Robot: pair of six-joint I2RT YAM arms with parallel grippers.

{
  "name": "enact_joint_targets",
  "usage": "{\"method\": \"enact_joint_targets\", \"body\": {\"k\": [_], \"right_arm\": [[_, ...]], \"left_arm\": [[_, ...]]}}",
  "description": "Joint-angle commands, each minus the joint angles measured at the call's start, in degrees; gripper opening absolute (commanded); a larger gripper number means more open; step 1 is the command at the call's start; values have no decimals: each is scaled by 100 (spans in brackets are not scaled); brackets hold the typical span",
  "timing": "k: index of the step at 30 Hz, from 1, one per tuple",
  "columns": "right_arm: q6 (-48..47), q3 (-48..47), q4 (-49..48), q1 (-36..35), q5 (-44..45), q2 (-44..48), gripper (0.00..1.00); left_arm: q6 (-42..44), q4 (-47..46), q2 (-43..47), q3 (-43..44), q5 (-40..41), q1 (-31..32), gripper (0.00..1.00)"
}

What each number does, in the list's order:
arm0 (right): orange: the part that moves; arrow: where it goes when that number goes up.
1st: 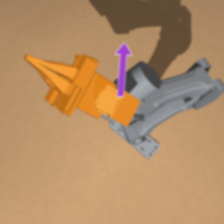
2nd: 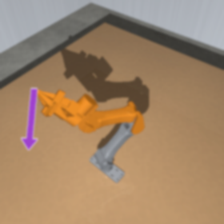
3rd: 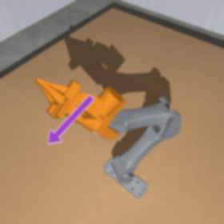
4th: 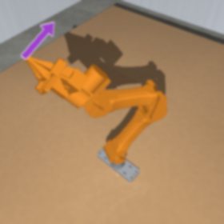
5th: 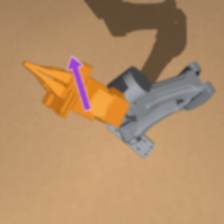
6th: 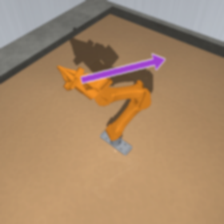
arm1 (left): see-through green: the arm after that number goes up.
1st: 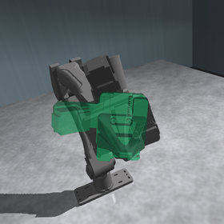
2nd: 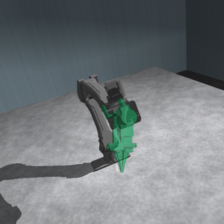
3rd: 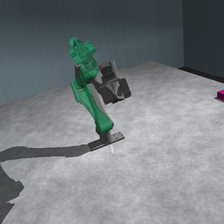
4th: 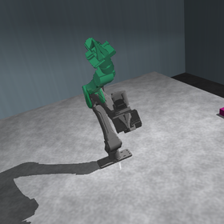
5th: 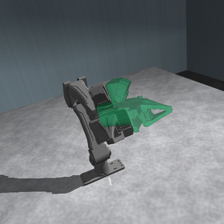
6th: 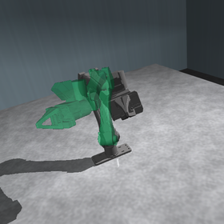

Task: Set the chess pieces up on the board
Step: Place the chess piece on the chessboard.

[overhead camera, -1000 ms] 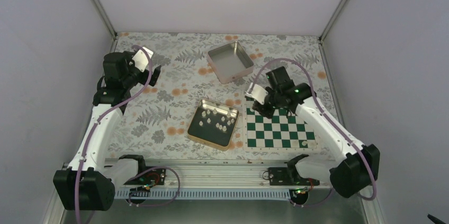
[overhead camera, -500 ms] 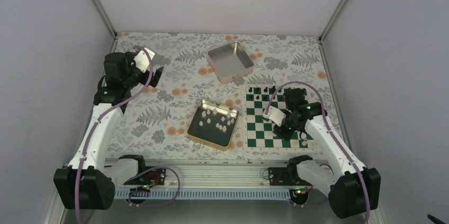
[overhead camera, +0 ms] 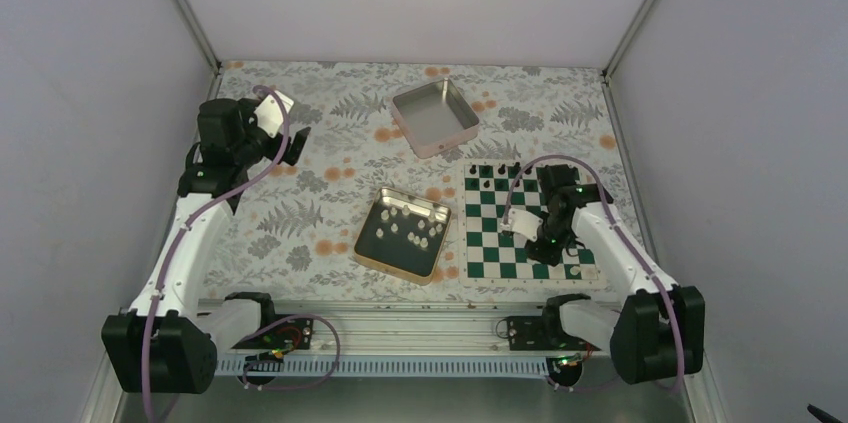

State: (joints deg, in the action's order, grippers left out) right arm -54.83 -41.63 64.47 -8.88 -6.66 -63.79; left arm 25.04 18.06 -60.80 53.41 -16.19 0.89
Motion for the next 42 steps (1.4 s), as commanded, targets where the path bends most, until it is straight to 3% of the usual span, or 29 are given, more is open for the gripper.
{"method": "enact_joint_targets", "body": {"k": [1, 13, 24, 42], "right_arm": [[-621, -224, 358, 47, 178, -254, 4], [-901, -396, 663, 50, -427, -727, 4], [-1889, 395, -468, 68, -155, -221, 4], [-2251, 855, -380, 65, -659, 289, 4]], "left_arm": [[19, -87, -95, 21, -16, 17, 100], [45, -128, -136, -22, 119, 19, 100], [53, -183, -269, -29, 209, 17, 100], [71, -211, -369, -43, 394, 19, 100]]}}
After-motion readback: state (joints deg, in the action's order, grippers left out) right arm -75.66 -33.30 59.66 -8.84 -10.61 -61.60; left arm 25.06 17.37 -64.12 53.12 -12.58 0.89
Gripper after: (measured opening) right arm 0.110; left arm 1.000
